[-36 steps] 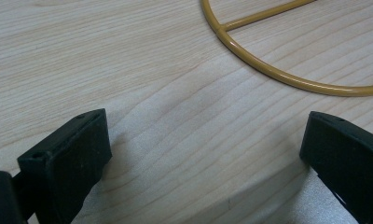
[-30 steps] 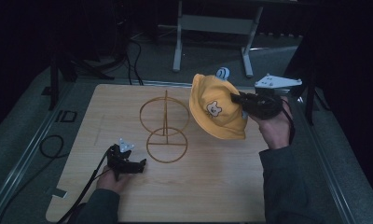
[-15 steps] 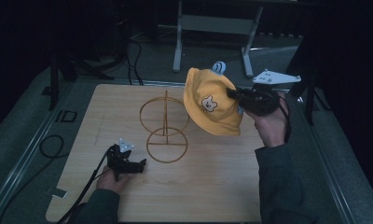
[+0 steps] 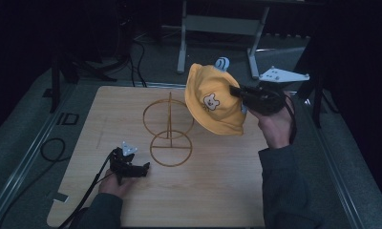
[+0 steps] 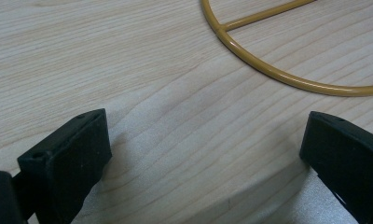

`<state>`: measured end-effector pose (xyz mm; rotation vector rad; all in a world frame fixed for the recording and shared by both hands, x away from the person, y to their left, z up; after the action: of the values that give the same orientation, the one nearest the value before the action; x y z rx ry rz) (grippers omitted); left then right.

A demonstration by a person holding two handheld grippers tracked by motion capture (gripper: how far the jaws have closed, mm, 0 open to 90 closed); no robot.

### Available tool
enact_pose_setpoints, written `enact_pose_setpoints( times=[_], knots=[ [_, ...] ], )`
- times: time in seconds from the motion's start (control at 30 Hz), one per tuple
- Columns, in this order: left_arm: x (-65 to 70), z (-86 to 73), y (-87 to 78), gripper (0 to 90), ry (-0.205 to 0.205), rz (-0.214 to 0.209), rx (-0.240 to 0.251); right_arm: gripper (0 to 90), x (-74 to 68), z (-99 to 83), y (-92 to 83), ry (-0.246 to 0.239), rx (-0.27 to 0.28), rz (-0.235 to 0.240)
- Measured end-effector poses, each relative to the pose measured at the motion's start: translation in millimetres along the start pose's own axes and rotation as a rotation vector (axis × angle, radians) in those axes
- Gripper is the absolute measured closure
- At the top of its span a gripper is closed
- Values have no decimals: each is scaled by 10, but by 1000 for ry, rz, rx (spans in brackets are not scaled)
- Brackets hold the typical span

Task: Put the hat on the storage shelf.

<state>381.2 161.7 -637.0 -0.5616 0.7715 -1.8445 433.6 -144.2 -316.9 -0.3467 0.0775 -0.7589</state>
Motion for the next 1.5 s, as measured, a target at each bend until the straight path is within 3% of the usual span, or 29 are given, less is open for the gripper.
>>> enact_pose_setpoints(
  times=[0.53,0.87,1.27,1.5],
  knots=[
    [0,2,1,19,-2,1,2,821,-196,162,123,5,25,73],
    [2,4,4,18,-3,0,5,821,-407,285,241,-20,29,129],
    [1,2,3,19,-2,0,3,820,-636,297,506,-56,-15,161],
    [4,5,4,18,-6,-1,6,818,-727,207,738,-85,-81,156]
  ],
)
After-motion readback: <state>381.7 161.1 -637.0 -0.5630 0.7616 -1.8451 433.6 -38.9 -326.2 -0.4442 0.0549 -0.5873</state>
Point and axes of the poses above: each handheld gripper's, and its own axes: y roughly forward along the jaws, z roughly out of its top, x roughly to its right, the point moved 10 cm from there along y, roughly forward along the jaws, and after that the axes turned 3 degrees about -y, right-handed, at the moved point
